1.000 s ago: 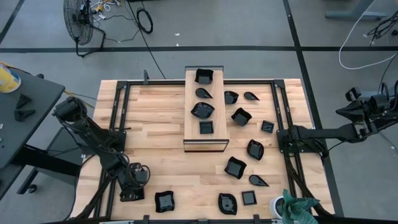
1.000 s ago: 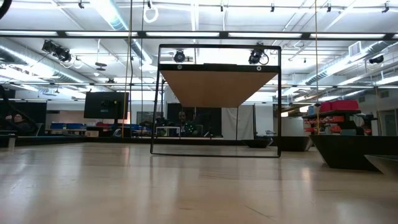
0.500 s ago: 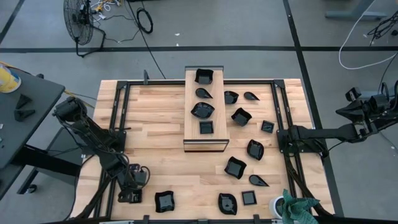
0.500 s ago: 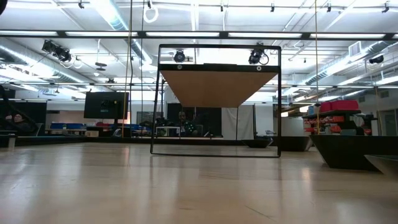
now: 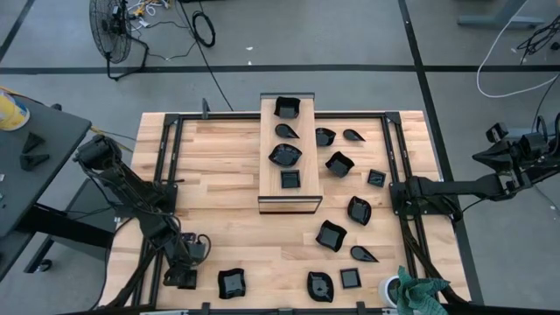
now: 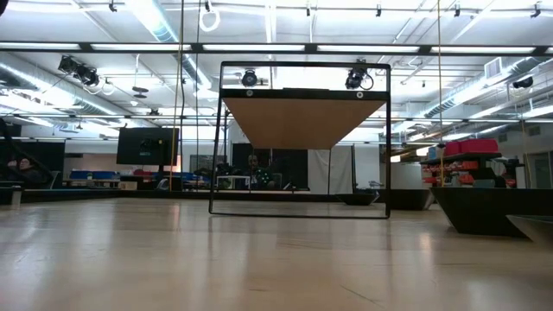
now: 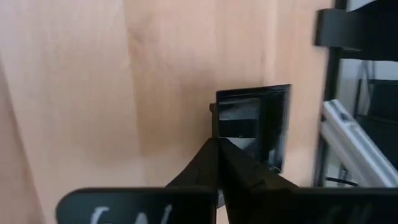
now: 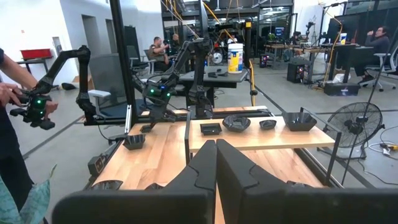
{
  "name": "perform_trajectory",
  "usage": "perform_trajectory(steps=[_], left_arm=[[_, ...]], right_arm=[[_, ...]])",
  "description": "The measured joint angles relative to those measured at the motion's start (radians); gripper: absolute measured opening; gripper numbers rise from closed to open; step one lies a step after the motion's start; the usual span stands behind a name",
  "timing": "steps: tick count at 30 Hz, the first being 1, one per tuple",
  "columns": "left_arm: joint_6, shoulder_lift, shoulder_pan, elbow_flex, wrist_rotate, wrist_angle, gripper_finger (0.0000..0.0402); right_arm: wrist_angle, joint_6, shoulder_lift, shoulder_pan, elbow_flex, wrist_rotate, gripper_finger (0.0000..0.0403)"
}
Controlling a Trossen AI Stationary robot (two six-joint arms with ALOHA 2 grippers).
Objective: Pick & Place Mini shaped plates
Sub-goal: Stack the square plate on top of the square plate on the shelf
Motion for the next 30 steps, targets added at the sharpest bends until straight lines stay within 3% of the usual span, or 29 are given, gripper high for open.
perform_trajectory(steps=[16, 23, 30], left_arm=[[-0.032, -0.188, 0.092, 0.008, 0.050, 0.030, 0.0006], [-0.028, -0.284, 0.206, 0.043, -0.043, 0.032, 0.0004], [0.008, -0.295, 0.351, 0.099, -0.137, 0.039, 0.0004]], right_arm=[[0.000, 0.000, 0.000, 0.000, 0.000, 0.000, 0.0010], [0.000, 0.000, 0.000, 0.000, 0.000, 0.000, 0.0010], [0.000, 0.000, 0.000, 0.000, 0.000, 0.000, 0.0010]])
